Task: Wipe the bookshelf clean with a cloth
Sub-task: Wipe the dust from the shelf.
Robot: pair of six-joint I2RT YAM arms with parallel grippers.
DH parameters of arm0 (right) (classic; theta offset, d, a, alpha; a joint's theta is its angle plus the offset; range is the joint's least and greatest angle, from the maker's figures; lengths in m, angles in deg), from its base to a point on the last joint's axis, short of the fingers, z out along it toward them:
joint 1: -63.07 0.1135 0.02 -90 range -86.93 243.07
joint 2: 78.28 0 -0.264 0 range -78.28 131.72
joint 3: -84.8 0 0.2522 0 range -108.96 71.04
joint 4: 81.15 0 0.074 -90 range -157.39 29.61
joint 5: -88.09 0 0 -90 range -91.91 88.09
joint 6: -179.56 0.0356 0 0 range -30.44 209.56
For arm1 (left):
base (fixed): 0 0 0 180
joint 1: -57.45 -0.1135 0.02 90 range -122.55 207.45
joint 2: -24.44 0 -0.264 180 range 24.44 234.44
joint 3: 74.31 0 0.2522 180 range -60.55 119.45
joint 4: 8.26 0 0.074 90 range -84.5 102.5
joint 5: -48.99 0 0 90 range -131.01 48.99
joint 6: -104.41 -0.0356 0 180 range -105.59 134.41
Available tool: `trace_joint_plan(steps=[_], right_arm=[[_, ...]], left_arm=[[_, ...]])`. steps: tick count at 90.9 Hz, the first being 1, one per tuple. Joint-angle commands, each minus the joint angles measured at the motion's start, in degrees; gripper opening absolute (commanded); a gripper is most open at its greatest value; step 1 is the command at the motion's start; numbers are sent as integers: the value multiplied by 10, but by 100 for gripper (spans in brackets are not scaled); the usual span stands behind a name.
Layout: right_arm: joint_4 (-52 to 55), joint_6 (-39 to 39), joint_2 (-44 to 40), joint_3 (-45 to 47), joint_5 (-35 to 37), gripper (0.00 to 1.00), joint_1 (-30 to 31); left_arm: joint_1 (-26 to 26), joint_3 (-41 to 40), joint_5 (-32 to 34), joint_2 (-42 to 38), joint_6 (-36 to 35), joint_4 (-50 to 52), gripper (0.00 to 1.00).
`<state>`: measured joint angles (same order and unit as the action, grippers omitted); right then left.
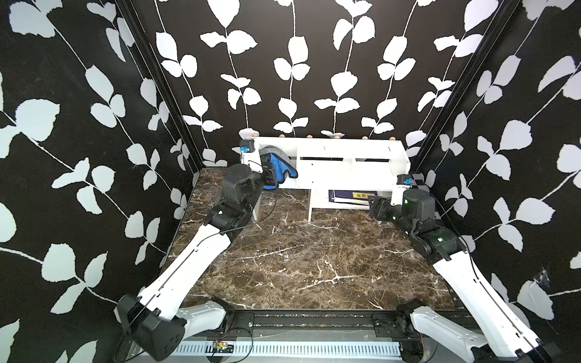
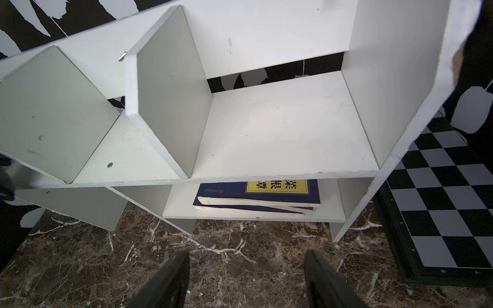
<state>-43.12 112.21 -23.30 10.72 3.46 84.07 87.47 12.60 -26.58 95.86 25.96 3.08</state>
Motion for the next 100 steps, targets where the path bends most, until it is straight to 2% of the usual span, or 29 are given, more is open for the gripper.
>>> trace_joint_plan(steps=[1, 20, 32, 44, 46, 48, 49, 51, 56, 62, 72, 84, 88, 92, 97, 100], right_arm=[[0, -17, -13, -21, 4, 70, 2], [3, -26, -20, -22, 8, 70, 3], [-27, -10, -19, -7, -38, 69, 3], [-58, 16, -22, 10, -61, 71, 4], [-59, 21, -22, 11, -60, 72, 4], [-59, 24, -22, 11, -60, 73, 4], [-59, 24, -22, 11, -60, 73, 4], [-59, 25, -21, 11, -62, 73, 4], [-60, 26, -21, 11, -65, 74, 4], [-58, 27, -23, 11, -68, 74, 4], [-50, 25, -37, 14, -62, 74, 5], [-55, 24, -61, 39, -54, 74, 5], [-49, 17, -66, 41, -24, 74, 5], [-26, 8, -67, 32, 42, 75, 5], [-2, -3, -61, 15, 127, 81, -1], [5, -5, -53, 2, 149, 85, -14]], left_arm=[[-8, 19, 15, 42, -5, 33, 0], [-13, -12, 20, 88, -16, 38, 0], [-16, -25, 19, 105, -20, 35, 17], [-18, -15, 20, 112, -2, 63, 41], [-19, -12, 18, 113, 0, 64, 59], [-19, -9, 13, 115, 1, 65, 72], [-19, -7, 10, 116, 1, 66, 77], [-19, -3, 4, 120, -1, 67, 80], [-19, 10, -9, 133, -9, 69, 76], [-20, 30, -13, 153, -13, 85, 66], [-20, 49, -15, 169, 0, 129, 29], [-20, 32, 1, 135, 5, 128, 1], [-19, 36, 18, 126, 2, 133, 0], [-21, 38, 29, 121, -4, 136, 0], [-22, 40, 30, 116, -10, 135, 0], [-22, 42, 29, 114, -13, 134, 0]])
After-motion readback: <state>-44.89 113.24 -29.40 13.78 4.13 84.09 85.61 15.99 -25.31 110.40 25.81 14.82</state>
